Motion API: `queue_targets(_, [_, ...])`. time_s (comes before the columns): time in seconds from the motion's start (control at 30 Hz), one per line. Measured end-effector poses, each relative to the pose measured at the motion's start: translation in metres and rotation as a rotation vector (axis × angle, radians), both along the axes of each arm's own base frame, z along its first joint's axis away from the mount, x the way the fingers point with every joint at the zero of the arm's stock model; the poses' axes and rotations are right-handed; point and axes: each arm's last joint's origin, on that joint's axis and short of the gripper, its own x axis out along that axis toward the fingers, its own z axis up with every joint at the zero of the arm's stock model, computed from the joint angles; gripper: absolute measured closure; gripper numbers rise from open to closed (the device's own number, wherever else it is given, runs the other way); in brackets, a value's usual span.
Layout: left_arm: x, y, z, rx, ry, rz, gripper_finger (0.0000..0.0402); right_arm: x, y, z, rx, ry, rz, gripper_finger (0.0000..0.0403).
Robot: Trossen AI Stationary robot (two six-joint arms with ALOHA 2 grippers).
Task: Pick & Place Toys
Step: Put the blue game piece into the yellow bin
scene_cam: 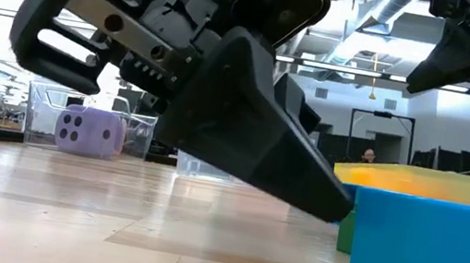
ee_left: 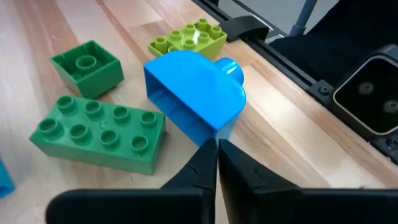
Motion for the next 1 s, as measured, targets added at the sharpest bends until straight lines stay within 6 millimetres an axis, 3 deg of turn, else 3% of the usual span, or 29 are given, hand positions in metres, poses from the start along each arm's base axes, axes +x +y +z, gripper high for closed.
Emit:
queue_targets(0.2, [-0.003, -0.001, -0.002, 0.019, 0.020, -0.080, 0.0400, 0.000, 0.000, 0.000, 0.009, 0.004, 0.008, 0.0214])
queue_targets(0.4, [-0.006, -0.010, 0.026, -0.047, -0.099, -0.253, 0.0400, 0.000, 0.000, 0.000, 0.011, 0.006, 0.009, 0.0214])
queue_targets(0.47, [-0.004, -0.014, 0.035, -0.055, -0.173, -0.222, 0.0401, 0.000, 0.000, 0.000, 0.011, 0.005, 0.009, 0.0214])
queue_targets(0.57, [0.008, -0.012, 0.043, -0.003, -0.189, -0.044, 0.0401, 0.000, 0.000, 0.000, 0.011, 0.005, 0.009, 0.0214])
queue_targets(0.73, [0.028, -0.012, 0.038, 0.020, -0.162, 0.040, 0.0401, 0.000, 0.000, 0.000, 0.010, 0.006, 0.009, 0.0214])
queue_targets(1.0, [0.032, -0.023, 0.021, 0.010, -0.087, 0.013, 0.0401, 0.000, 0.000, -0.001, 0.009, 0.010, 0.009, 0.0214])
